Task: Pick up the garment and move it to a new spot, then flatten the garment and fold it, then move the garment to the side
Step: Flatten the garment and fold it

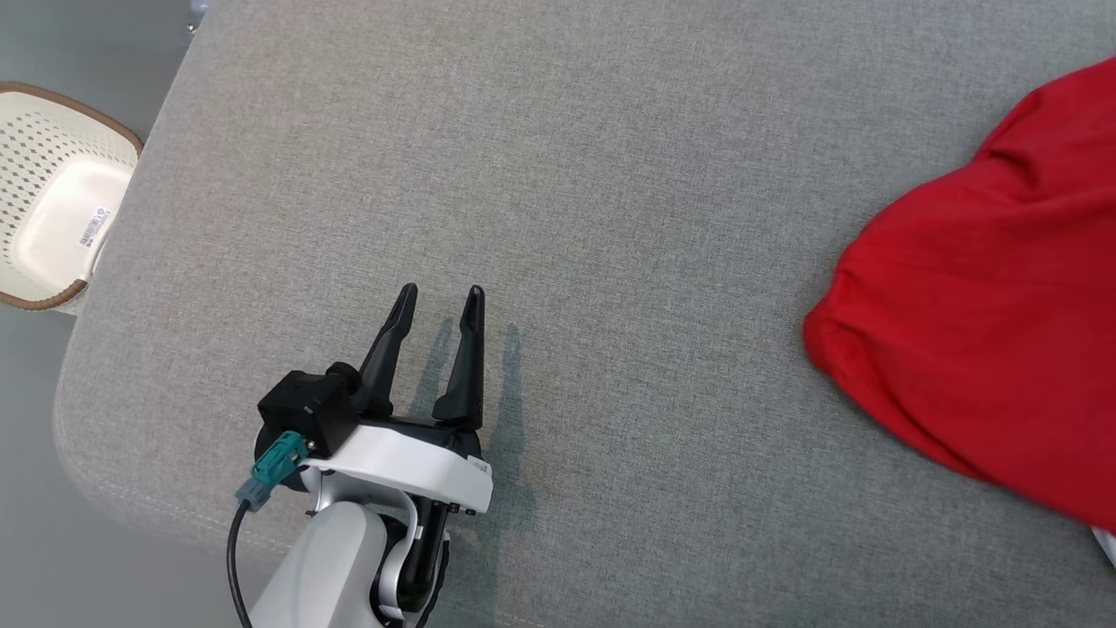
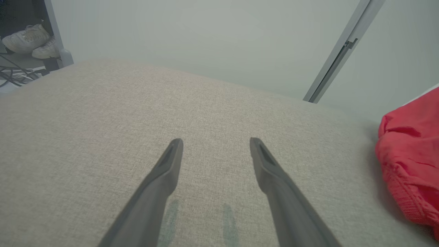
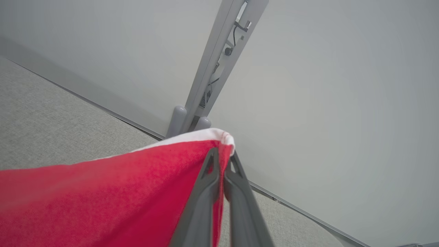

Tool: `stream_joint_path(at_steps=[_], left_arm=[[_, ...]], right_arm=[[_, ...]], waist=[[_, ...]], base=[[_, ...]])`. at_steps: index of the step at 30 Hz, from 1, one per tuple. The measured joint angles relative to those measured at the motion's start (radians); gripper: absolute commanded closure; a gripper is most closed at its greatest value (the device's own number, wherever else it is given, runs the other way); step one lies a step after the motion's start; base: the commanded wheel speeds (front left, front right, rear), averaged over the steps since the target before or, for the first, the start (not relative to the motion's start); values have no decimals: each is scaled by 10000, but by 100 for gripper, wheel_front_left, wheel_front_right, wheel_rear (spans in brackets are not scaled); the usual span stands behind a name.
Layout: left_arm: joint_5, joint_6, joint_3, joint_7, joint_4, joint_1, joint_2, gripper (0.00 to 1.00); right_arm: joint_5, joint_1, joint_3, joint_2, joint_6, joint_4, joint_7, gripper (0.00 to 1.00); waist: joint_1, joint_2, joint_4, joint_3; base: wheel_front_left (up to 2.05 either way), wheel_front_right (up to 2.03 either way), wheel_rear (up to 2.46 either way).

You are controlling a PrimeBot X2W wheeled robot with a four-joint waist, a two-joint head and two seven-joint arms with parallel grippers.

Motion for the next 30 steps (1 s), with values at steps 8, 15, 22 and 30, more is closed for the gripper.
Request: stream_joint_path(at_steps=[8,15,22,30], left_arm=[[-33,52,-44,0,-69,-108,2,0],[-67,71,-4,0,25,-106,-2,0],[148,17,272,0,105,-98,-2,0],[562,-176,734,-2,282,-121,0,0]], right_arm=[[-1407,-598,-1423,564,0,1269,-1459,100],[-1726,-385,-1866,1494,-2,2362,-1172,0],[-1494,245,-1639,2426,0,2084,-1463,0],[-583,1751,-1281,3321,0,117,-1749,0]], waist=[[0,0,21,95],[0,0,-150,-55],[0,0,-694,-357],[0,0,-1965,-813]], base=[[0,0,0],[0,0,0],[0,0,0],[0,0,0]])
